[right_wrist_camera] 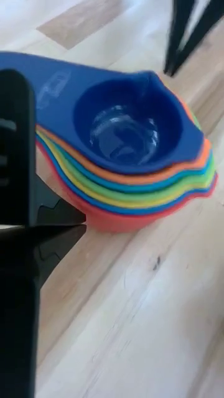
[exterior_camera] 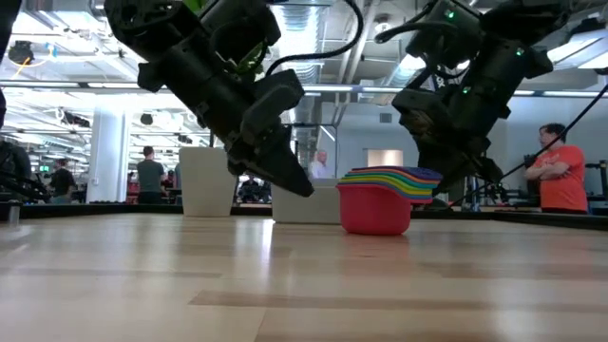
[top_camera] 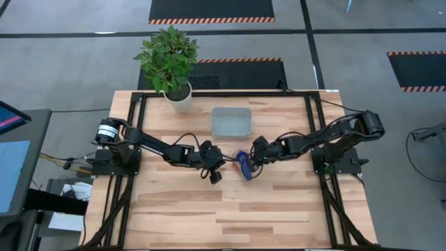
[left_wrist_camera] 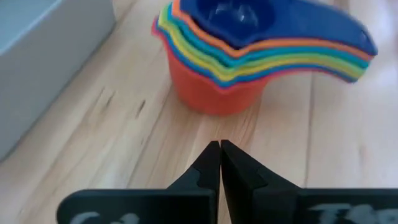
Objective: Nest measuring cups in basket
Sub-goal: Put the nested measuring cups into the gray bin
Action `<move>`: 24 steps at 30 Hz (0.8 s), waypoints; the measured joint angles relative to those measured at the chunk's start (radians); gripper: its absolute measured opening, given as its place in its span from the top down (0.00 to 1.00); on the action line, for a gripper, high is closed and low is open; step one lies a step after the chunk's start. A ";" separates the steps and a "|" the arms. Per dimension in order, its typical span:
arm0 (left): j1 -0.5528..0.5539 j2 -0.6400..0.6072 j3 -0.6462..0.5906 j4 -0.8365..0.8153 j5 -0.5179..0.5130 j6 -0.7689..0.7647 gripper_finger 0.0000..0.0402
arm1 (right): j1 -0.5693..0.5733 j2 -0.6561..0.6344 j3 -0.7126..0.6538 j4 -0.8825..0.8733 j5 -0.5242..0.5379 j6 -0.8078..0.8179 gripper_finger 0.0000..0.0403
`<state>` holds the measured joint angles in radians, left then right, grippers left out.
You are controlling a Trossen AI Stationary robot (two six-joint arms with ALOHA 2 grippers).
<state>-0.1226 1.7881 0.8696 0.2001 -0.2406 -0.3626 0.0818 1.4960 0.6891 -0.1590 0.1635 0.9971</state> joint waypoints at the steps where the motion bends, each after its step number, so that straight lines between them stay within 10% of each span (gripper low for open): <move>1: 0.000 0.002 -0.001 -0.001 0.001 0.000 1.00 | 0.001 0.000 0.000 0.005 0.000 0.000 0.98; 24: 0.001 0.135 0.235 -0.185 -0.008 0.079 1.00 | 0.001 0.000 0.000 0.016 0.014 -0.003 0.98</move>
<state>-0.1219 1.9233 1.1049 0.0152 -0.2489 -0.2840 0.0830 1.4956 0.6888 -0.1426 0.1774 0.9937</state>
